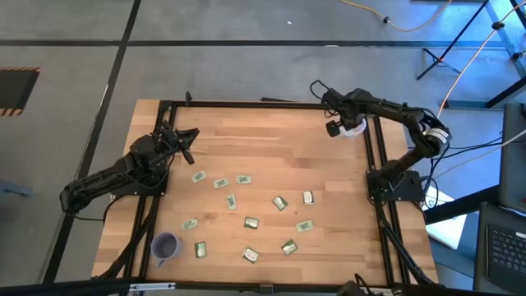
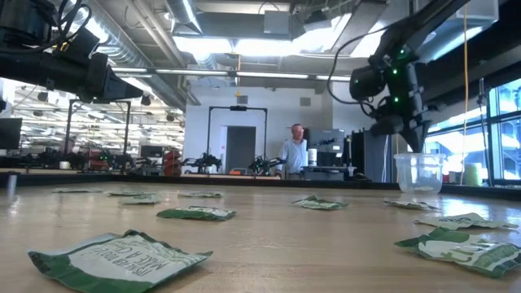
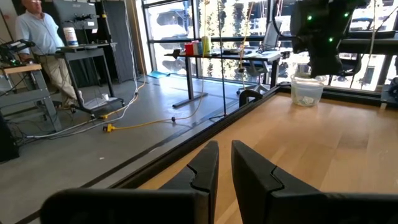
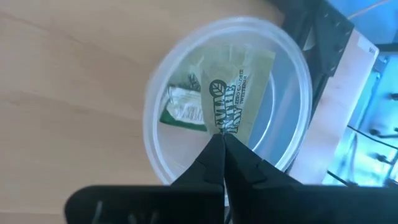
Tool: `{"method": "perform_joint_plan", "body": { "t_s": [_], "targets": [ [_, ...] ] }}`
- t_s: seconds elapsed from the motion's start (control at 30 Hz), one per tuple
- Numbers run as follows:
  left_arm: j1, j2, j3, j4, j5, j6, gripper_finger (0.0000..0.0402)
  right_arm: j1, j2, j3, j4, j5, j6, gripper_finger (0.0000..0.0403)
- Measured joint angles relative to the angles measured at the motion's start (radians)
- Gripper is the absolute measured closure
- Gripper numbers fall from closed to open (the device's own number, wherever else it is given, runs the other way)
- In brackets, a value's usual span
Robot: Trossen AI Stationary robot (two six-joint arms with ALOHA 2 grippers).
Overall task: Pick and place Stevia / Truvia into bins
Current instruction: Put the light green stevia packet into the transparent container, then put the green stevia packet into the transparent container
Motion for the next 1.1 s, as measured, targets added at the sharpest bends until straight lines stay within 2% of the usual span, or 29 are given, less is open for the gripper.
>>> {"method": "perform_joint_plan", "body": {
  "t_s": [0.23, 0.57, 0.77, 0.97, 1.1],
  "targets": [
    [0.000, 0.000, 0.000, 0.000, 0.000, 0.000, 0.0361, 0.000, 0.019, 0.000, -0.001, 0.001, -0.010, 0.0398],
    [0.000, 0.000, 0.000, 0.000, 0.000, 0.000, 0.0361, 0.000, 0.017, 0.000, -0.006, 0.002, -0.010, 0.0347],
    [0.000, 0.000, 0.000, 0.000, 0.000, 0.000, 0.0361, 0.017, -0.035, 0.000, -0.071, 0.094, 0.025, 0.0313],
    [0.000, 0.000, 0.000, 0.000, 0.000, 0.000, 0.0361, 0.132, -0.194, 0.001, -0.052, 0.081, 0.018, 0.0307],
    [0.000, 0.000, 0.000, 0.000, 0.000, 0.000, 0.0361, 0.260, -0.284, 0.001, -0.012, -0.042, -0.019, 0.0306]
  ]
}}
